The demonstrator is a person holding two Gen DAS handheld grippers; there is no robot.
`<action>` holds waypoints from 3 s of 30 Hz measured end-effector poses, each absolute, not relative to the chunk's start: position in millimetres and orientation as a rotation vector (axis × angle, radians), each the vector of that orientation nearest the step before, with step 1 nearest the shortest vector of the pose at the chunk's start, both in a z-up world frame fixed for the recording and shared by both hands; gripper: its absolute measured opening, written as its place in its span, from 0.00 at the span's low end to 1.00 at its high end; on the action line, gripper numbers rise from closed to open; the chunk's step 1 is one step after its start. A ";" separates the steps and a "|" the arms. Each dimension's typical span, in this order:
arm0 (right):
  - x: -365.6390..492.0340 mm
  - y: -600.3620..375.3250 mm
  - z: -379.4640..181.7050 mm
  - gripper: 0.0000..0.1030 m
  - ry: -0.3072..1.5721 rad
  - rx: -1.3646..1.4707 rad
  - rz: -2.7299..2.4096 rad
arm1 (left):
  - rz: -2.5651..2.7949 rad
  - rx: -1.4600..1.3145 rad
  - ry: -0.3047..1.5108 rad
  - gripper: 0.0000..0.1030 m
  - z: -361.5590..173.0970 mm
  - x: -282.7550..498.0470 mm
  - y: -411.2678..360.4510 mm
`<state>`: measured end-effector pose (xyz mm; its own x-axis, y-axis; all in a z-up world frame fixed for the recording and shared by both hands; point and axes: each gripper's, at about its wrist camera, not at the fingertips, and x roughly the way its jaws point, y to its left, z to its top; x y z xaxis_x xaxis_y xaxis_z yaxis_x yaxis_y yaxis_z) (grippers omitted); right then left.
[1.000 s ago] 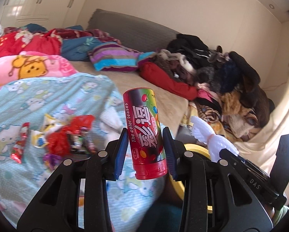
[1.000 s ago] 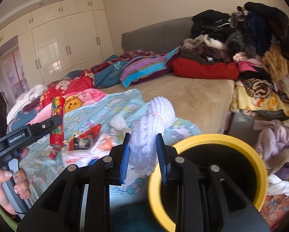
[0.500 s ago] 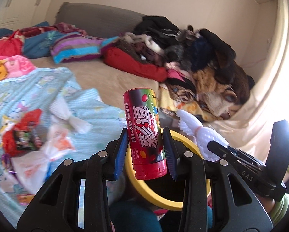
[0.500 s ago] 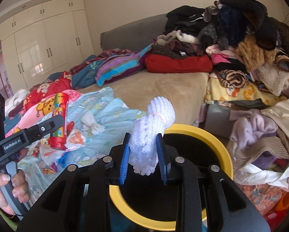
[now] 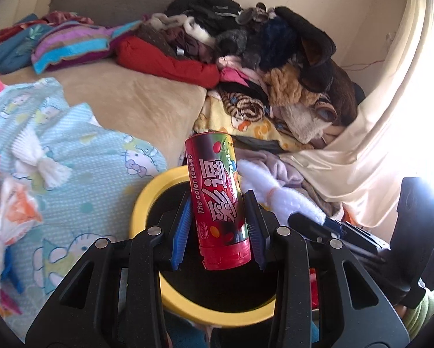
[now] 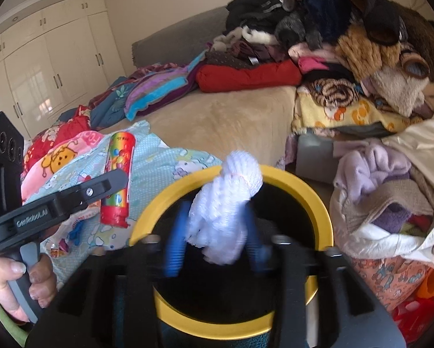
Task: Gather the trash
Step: 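Carry the red tube and white mesh sleeve over the yellow bin and release both, then move both open tools back toward the remaining trash on the bed, then grasp the clear plastic bag with the left tool while the right tool grasps another mesh sleeve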
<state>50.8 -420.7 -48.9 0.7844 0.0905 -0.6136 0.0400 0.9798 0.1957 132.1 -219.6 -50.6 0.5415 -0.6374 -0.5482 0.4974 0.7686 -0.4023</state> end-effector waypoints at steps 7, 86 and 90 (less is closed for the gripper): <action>50.3 -435.6 -64.0 0.69 0.680 0.238 -0.040 | -0.566 -0.229 0.748 0.86 -66.3 134.6 -209.3; 164.1 -230.7 -64.2 0.77 0.682 -0.026 0.316 | -0.134 -0.303 0.630 0.89 -83.8 88.1 10.8; 192.6 -227.9 -74.4 0.77 0.719 -0.031 0.299 | -0.160 -0.306 0.645 0.85 -88.7 91.7 10.1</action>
<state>192.6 -227.9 -74.4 0.7117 0.2591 -0.6530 -0.2806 0.9570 0.0739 91.7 10.1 -88.7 0.7889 -0.2405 -0.5656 0.0520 0.9431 -0.3285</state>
